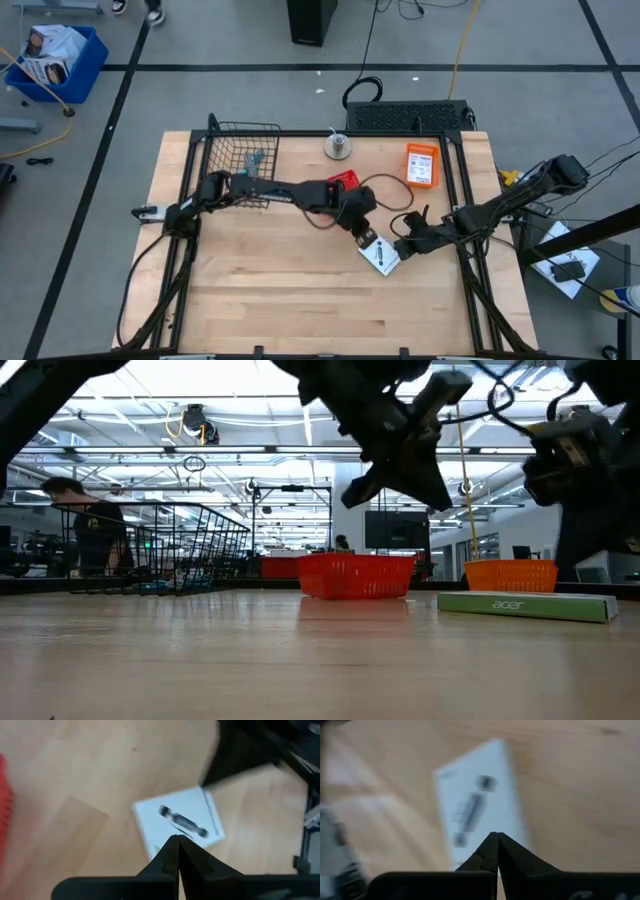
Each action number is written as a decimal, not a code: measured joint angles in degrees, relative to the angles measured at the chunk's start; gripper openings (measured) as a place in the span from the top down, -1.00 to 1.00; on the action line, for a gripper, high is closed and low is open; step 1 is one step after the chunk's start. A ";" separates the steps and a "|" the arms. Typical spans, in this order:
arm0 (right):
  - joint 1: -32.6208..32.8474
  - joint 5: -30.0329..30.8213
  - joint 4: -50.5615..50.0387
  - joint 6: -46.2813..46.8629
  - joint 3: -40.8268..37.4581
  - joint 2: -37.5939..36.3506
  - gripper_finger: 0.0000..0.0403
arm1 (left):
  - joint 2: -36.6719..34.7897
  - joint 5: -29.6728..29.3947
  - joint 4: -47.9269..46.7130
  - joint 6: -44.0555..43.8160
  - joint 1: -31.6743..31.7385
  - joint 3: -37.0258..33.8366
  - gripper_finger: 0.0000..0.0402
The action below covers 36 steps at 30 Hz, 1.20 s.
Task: Pick and place items into bin
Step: Put the white card reader box into the orange bin
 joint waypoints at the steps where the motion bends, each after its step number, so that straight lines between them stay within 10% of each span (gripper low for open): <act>1: 0.00 0.00 -2.34 0.58 -0.02 -0.38 1.00 | -0.04 -0.02 -0.20 -0.58 -1.01 0.00 0.98; 12: 0.04 -0.80 -7.45 0.95 -0.09 1.10 1.00 | 4.76 -1.95 3.33 -6.49 -7.74 -0.02 0.99; 36: -0.02 -4.44 19.35 -1.52 -0.35 16.64 1.00 | 11.49 7.66 3.63 -7.30 -6.88 0.24 0.99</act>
